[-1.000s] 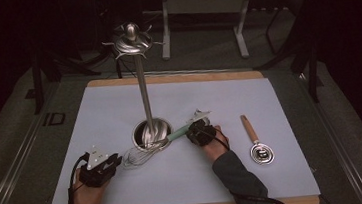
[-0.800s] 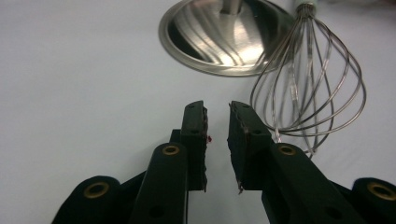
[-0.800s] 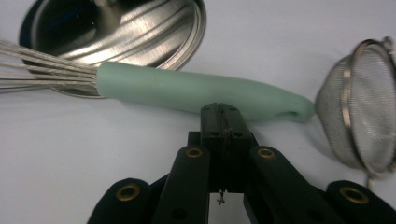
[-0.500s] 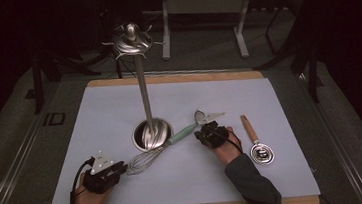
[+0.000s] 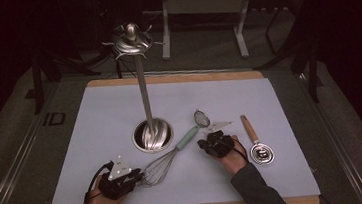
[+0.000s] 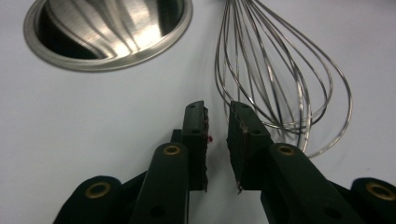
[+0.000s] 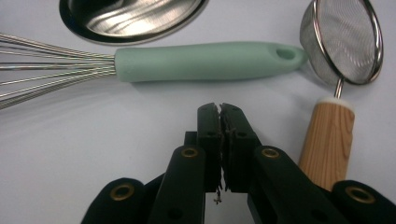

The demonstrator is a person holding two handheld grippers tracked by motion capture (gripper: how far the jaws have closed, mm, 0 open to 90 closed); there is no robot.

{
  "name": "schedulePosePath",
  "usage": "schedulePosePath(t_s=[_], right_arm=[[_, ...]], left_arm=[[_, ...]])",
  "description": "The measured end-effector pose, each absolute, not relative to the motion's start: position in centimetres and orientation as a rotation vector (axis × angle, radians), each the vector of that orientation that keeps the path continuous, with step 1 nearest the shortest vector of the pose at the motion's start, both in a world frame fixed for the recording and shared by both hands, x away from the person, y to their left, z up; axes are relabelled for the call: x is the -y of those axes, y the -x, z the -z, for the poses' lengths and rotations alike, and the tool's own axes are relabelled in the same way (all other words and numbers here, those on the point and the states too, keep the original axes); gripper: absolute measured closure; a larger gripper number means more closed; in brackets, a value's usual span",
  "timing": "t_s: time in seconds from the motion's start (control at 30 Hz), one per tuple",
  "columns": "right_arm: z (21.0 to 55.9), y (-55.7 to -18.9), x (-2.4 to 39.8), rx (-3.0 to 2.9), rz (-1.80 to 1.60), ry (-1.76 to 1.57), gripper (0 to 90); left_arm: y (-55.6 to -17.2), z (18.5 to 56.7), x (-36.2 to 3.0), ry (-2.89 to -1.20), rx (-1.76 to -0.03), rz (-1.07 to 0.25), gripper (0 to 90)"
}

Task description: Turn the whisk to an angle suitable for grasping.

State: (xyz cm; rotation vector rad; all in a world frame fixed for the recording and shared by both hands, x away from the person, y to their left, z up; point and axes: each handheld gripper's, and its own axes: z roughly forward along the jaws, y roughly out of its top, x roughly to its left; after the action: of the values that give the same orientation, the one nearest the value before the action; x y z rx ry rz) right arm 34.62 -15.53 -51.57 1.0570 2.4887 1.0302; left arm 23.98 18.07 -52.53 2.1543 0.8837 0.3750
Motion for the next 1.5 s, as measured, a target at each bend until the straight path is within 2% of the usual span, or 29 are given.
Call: schedulePosePath(t_s=[0.27,0.4,0.5,0.67,0.7,0.77,0.83,0.87,1.03,1.2,1.37,1.5], right_arm=[[51.8,-34.6,16.1,-2.480,-1.040,-1.096,85.3],[51.5,-34.5,16.2,-2.470,-1.100,-1.131,78.8],[51.3,-34.6,16.2,-2.458,-1.165,-1.181,72.8],[51.4,-34.9,15.9,-2.456,-1.169,-1.224,70.3],[51.4,-35.1,15.7,-2.430,-1.167,-1.294,57.7],[51.5,-35.2,15.6,-2.418,-1.162,-1.354,50.8],[51.6,-35.2,15.5,-2.411,-1.158,-1.377,48.1],[51.7,-35.3,15.0,-2.411,-1.133,-1.423,41.0],[51.5,-35.2,14.0,-2.396,-1.035,-1.412,37.1],[52.1,-34.8,12.6,-2.362,-0.927,-1.430,23.9],[52.5,-34.7,12.2,-2.362,-0.897,-1.440,20.9],[52.3,-34.8,11.4,-2.421,-0.812,-1.353,24.5]], left_arm=[[-23.8,52.7,-15.5,-2.202,-0.791,-0.312,77.2],[-23.6,53.1,-13.2,-2.259,-0.709,-0.299,76.7],[-23.6,53.0,-13.2,-2.256,-0.715,-0.320,76.4],[-23.8,52.7,-14.5,-2.217,-0.782,-0.367,76.3],[-23.9,52.6,-15.0,-2.202,-0.802,-0.381,76.3],[-24.0,52.6,-15.3,-2.196,-0.811,-0.390,76.2],[-24.1,52.6,-15.8,-2.187,-0.832,-0.408,76.2],[-24.2,52.5,-16.2,-2.177,-0.850,-0.425,75.9],[-24.3,52.5,-16.7,-2.159,-0.879,-0.448,75.5],[-24.4,52.5,-16.9,-2.152,-0.892,-0.459,74.7],[-24.5,52.5,-17.0,-2.160,-0.894,-0.484,74.2],[-24.8,52.5,-17.0,-2.155,-0.907,-0.506,74.1]])
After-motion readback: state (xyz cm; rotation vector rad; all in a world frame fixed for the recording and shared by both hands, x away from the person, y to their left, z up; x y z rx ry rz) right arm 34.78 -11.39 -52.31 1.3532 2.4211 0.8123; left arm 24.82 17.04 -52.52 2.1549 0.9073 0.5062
